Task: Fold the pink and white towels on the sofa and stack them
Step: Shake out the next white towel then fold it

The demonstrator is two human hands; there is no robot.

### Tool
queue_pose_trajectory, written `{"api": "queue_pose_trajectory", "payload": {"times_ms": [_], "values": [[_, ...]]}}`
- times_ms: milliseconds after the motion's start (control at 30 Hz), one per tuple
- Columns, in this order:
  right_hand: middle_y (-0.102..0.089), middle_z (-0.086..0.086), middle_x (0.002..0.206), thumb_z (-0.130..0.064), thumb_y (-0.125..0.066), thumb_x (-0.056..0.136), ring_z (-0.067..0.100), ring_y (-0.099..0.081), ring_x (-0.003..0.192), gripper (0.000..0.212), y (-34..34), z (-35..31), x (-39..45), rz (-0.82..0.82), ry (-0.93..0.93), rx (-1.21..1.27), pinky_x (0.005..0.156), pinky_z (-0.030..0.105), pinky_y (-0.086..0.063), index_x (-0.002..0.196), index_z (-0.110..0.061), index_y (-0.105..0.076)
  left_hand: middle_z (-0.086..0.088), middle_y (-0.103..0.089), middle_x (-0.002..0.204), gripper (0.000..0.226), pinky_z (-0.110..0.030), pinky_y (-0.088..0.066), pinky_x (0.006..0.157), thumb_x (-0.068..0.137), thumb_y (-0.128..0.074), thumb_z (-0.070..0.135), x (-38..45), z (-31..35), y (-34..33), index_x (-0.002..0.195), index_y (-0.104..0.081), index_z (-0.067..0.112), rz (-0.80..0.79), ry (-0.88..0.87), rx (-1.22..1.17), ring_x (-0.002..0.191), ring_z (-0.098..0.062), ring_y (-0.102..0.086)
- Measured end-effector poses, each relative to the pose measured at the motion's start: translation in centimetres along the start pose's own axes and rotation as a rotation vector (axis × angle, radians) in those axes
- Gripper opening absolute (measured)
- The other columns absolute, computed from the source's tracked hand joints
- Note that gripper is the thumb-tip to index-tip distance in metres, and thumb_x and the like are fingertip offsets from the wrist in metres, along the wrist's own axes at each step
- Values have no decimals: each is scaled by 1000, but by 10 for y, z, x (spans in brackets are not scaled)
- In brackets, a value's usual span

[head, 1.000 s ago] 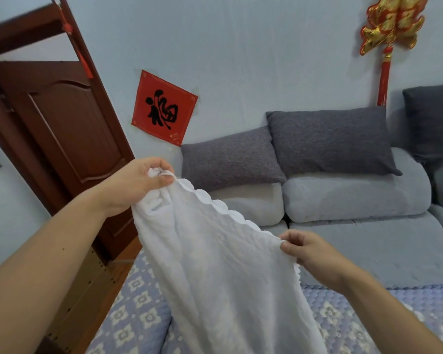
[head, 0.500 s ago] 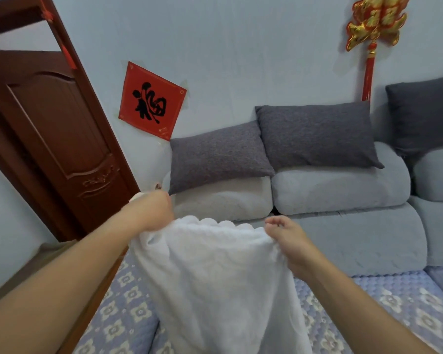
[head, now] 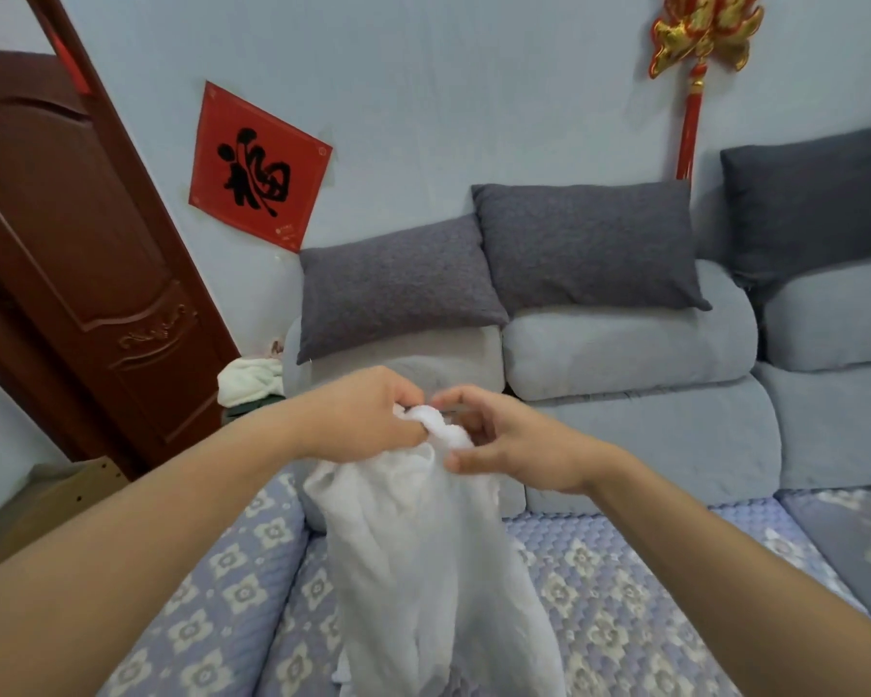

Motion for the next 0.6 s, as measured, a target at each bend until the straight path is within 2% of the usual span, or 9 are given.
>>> {"api": "queue_pose_trajectory", "payload": {"times_ms": [67, 133, 167, 233, 367, 467, 533, 600], "values": [[-69, 17, 108, -14, -72, 88, 19, -63, 93, 35, 4, 15, -7, -106, -103, -114, 84, 41, -51, 120, -20, -60, 5, -60, 65, 24, -34, -46, 60, 86, -56, 42, -7, 8, 7, 77, -62, 20, 160, -110, 319, 64, -12, -56], [-71, 1, 89, -19, -70, 86, 9, -63, 80, 8, 6, 35, -12, -183, -198, -415, 78, 36, -53, 91, -24, -68, 7, -52, 61, 24, -34, -47, 62, 83, -45, 48, -14, 10, 18, 75, -54, 28, 289, -167, 557, 66, -16, -54], [-67, -5, 78, -21, -69, 85, 6, -60, 72, 9, 4, 45, -15, -212, -245, -530, 71, 31, -51, 78, -25, -66, 9, -47, 60, 23, -34, -47, 62, 83, -42, 49, -16, 8, 25, 75, -51, 29, 340, -168, 589, 65, -18, -51], [-61, -8, 75, -28, -66, 83, 8, -57, 69, 10, 2, 64, -18, -213, -308, -584, 68, 29, -47, 75, -24, -63, 10, -48, 62, 21, -34, -49, 62, 87, -44, 47, -17, -1, 38, 74, -47, 31, 454, -147, 569, 62, -18, -48], [-67, -10, 83, -36, -64, 82, 8, -64, 76, 19, 10, 84, -23, -7, -296, -376, 72, 35, -52, 85, -17, -65, 0, -57, 69, 26, -34, -41, 61, 91, -53, 38, -17, -27, 60, 70, -45, 25, 737, 53, 484, 66, -25, -50], [-72, -9, 93, -23, -67, 83, 5, -67, 83, 12, 15, 91, -28, 7, -237, -361, 73, 32, -56, 95, -21, -67, -3, -62, 76, 26, -42, -54, 66, 92, -49, 42, -19, -52, 76, 76, -57, 23, 850, 235, 407, 73, -32, -59], [-73, -2, 93, -21, -67, 86, 6, -66, 83, 9, 21, 97, -34, 1, -250, -430, 75, 33, -55, 95, -18, -68, -3, -63, 77, 28, -42, -53, 64, 91, -48, 41, -21, -70, 84, 78, -60, 20, 910, 343, 342, 73, -32, -59], [-68, 0, 79, -23, -67, 90, 7, -60, 71, 13, 31, 102, -40, -9, -292, -466, 67, 33, -51, 83, -12, -63, -4, -60, 73, 27, -39, -46, 61, 90, -50, 38, -24, -85, 88, 73, -58, 17, 945, 453, 249, 68, -29, -55]]}}
Point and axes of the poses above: each hand's wrist, its own x-axis towards the middle knuckle, its own y-axis out of the back of the hand, z = x × y, the point moved 2 cm from there along x, towards the middle knuckle
